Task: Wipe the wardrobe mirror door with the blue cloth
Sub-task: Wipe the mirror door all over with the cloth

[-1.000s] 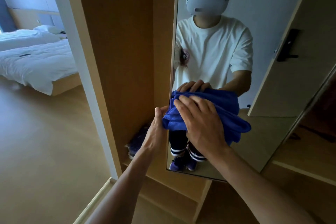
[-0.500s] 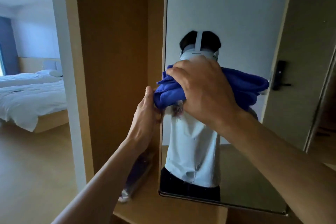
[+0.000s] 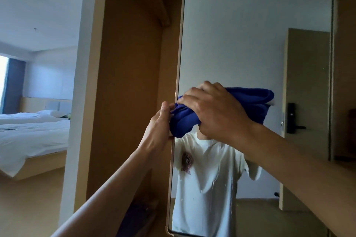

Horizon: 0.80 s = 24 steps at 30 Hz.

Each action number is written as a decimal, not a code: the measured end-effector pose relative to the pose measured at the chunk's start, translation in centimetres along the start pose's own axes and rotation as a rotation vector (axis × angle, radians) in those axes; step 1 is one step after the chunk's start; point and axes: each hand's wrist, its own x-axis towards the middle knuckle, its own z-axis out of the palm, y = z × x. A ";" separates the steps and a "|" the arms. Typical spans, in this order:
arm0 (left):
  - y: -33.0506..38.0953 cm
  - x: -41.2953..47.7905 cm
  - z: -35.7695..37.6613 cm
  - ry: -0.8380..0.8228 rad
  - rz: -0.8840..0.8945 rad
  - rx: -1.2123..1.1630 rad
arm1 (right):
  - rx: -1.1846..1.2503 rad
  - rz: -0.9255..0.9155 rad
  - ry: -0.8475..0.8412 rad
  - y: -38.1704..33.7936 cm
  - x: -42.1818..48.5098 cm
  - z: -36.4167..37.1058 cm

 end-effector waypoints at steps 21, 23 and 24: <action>-0.5 -3.2 -0.2 -0.066 -0.106 -0.132 | -0.190 0.000 -0.076 -5.1 -5.1 3.0; -0.4 -3.6 -0.1 -0.074 -0.094 -0.100 | -0.193 -0.036 -0.051 -4.6 -5.4 3.0; -0.5 -3.9 -0.1 -0.076 -0.084 -0.094 | -0.188 -0.047 -0.032 -4.1 -5.1 2.7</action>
